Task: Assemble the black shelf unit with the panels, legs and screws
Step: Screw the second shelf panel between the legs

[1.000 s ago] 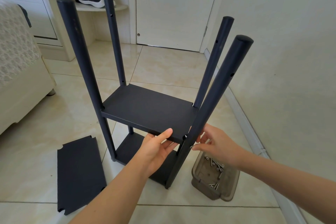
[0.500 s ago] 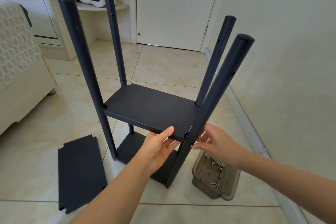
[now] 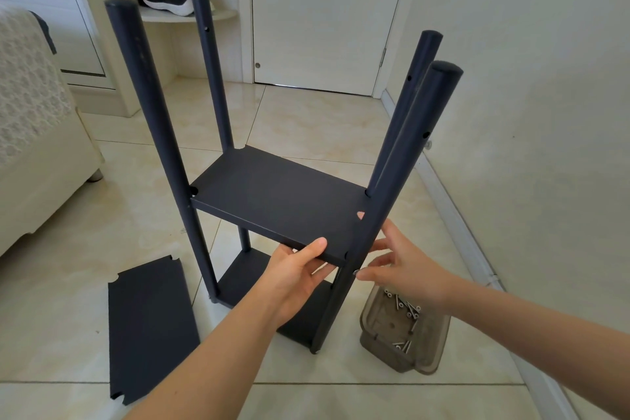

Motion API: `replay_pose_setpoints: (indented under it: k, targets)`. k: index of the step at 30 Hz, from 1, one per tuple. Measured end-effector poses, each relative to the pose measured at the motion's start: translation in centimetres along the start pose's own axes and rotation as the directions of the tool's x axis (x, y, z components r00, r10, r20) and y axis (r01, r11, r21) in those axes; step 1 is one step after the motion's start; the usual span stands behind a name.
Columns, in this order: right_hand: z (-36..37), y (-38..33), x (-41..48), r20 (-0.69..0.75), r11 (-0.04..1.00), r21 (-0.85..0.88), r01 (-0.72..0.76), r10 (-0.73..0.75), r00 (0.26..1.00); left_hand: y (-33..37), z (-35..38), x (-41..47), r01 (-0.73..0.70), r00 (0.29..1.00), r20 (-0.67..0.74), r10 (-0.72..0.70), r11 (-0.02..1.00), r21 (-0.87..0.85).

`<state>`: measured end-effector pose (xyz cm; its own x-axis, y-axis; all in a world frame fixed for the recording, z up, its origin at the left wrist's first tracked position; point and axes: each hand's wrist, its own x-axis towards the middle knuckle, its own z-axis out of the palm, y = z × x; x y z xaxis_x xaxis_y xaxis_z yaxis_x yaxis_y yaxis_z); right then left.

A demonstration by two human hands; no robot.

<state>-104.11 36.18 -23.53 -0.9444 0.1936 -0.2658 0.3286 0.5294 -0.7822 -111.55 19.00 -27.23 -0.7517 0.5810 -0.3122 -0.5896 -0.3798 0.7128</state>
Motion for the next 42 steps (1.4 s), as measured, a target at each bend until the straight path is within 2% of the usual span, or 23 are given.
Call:
replay_pose_setpoints:
  k: [4, 13, 23, 28, 35, 42]
  targets:
    - [-0.4, -0.5, 0.4, 0.136, 0.986, 0.158, 0.053, -0.075, 0.988, -0.2, 0.2, -0.1, 0.002, 1.000, -0.004, -0.002, 1.000, 0.007]
    - [-0.7, -0.7, 0.7, 0.138, 0.979, 0.185, 0.082, -0.109, 0.984, 0.2, 0.1, -0.1, 0.008, 0.999, -0.038, -0.007, 1.000, 0.021]
    - [0.1, 0.7, 0.1, 0.036, 0.967, 0.188, 0.170, -0.180, 0.983, 0.3, 0.3, -0.4, 0.006, 0.999, -0.050, -0.002, 0.997, 0.075]
    - [1.2, 2.1, -0.2, -0.028, 0.920, 0.321, 0.225, -0.229, 0.973, 0.3, 0.4, -0.4, -0.002, 0.997, -0.073, 0.010, 0.995, 0.098]
    - [1.6, 2.8, 0.2, -0.027, 0.910, 0.347, 0.229, -0.234, 0.972, 0.5, 0.3, -0.7, -0.010, 0.996, -0.088, 0.025, 0.987, 0.162]
    - [1.3, 2.9, 0.5, -0.027, 0.913, 0.326, 0.245, -0.250, 0.968, 0.5, 0.3, -0.9, -0.022, 0.981, -0.183, 0.066, 0.972, 0.233]
